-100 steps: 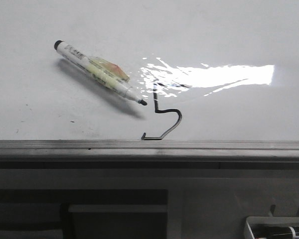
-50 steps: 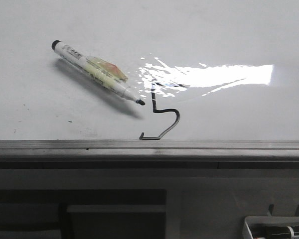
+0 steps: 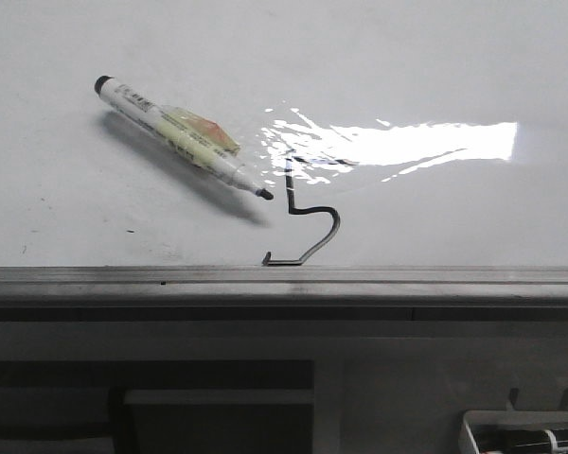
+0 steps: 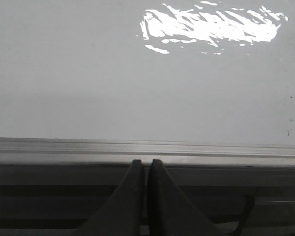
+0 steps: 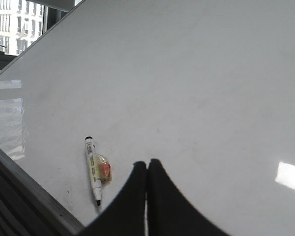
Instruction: Write number 5 on whiteboard
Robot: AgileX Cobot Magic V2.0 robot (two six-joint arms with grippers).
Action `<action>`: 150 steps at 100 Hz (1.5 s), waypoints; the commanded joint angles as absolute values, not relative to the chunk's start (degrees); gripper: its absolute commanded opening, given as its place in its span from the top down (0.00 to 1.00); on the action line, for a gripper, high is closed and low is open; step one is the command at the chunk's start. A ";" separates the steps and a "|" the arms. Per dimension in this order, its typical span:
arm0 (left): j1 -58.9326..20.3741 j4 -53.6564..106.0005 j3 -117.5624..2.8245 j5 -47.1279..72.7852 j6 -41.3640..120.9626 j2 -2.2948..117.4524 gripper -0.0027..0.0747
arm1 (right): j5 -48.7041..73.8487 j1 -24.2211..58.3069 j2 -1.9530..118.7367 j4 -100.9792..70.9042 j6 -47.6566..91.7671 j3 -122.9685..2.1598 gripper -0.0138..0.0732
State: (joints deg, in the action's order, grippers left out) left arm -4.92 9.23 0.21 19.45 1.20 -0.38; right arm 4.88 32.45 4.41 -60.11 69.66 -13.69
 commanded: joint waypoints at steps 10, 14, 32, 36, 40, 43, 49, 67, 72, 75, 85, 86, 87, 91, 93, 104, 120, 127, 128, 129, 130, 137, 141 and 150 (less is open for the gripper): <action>-4.88 10.02 1.24 16.59 0.57 -1.84 0.99 | 2.27 32.09 4.92 -60.88 69.77 -15.15 0.91; -4.88 10.02 1.24 16.59 0.57 -1.84 0.99 | 2.27 32.09 4.92 -60.88 69.77 -15.15 0.91; -4.88 10.02 1.24 16.59 0.57 -1.84 0.99 | -3.22 30.92 4.92 -61.03 69.77 -13.73 0.91; -4.88 10.02 1.24 16.59 0.57 -1.84 0.99 | -4.22 30.14 4.92 -61.03 69.77 -13.01 0.91; -4.88 10.02 1.24 16.59 0.57 -1.84 0.99 | -4.56 29.25 4.92 -59.77 69.77 -12.32 0.91; -4.88 10.02 1.24 16.59 0.57 -1.84 0.99 | -5.33 28.57 4.92 -56.36 69.43 -11.43 0.91; -4.88 10.02 1.24 16.59 0.57 -1.84 0.99 | -6.74 26.61 5.04 -40.75 60.80 -9.72 0.91; -4.88 10.02 1.24 16.59 0.57 -1.84 0.99 | 0.00 15.66 5.04 5.08 8.02 -5.03 0.91; -4.88 10.02 1.24 16.59 0.57 -1.84 0.99 | 2.05 12.49 5.04 7.21 0.60 -3.15 0.91; -4.88 10.02 1.24 16.59 0.57 -1.84 0.99 | 1.78 11.13 5.04 7.21 -0.73 -1.49 0.91; -4.88 10.02 1.24 16.59 0.57 -1.84 0.99 | 0.00 7.30 5.04 7.21 -1.41 2.31 0.91; -4.88 10.02 1.24 16.59 0.57 -1.84 0.99 | 0.00 6.92 5.04 7.21 -1.41 2.31 0.91; -4.88 10.02 1.24 16.59 0.57 -1.84 0.99 | 1.84 6.76 5.04 7.35 -1.41 2.31 0.91; -4.88 10.02 1.24 16.59 0.57 -1.84 0.99 | 4.83 6.03 4.83 7.55 -1.41 2.14 0.91; -4.88 10.02 1.24 16.59 0.57 -1.84 0.99 | 5.36 5.89 4.83 7.55 -1.41 2.14 0.91; -4.88 10.02 1.24 16.59 0.57 -1.84 0.99 | 11.67 5.74 3.78 7.55 -1.41 2.14 0.91; -4.88 10.02 1.24 16.59 0.57 -1.84 0.99 | 18.24 5.74 0.70 8.02 -1.00 2.14 0.91; -4.88 10.02 1.24 16.59 0.57 -1.84 0.99 | 18.24 5.74 -1.15 8.02 -1.00 2.14 0.91; -4.88 10.02 1.24 16.59 0.57 -1.84 0.99 | 18.24 5.74 -1.37 8.02 -1.00 2.14 0.91; -4.88 10.02 1.24 16.59 0.57 -1.84 0.99 | 18.24 5.74 -1.60 8.02 -1.00 2.14 0.91; -4.88 10.02 1.24 16.59 0.57 -1.84 0.99 | 18.24 5.74 -1.78 8.02 -1.00 2.14 0.91; -4.88 10.02 1.24 16.59 0.57 -1.84 0.99 | 17.64 5.74 -1.55 8.02 -1.00 2.14 0.91; -4.88 10.02 1.24 16.59 0.57 -1.84 0.99 | 17.75 5.74 -1.55 8.02 -1.00 2.14 0.91; -4.88 10.02 1.24 16.59 0.57 -1.84 0.99 | 17.98 5.74 -1.55 8.02 -1.00 2.14 0.91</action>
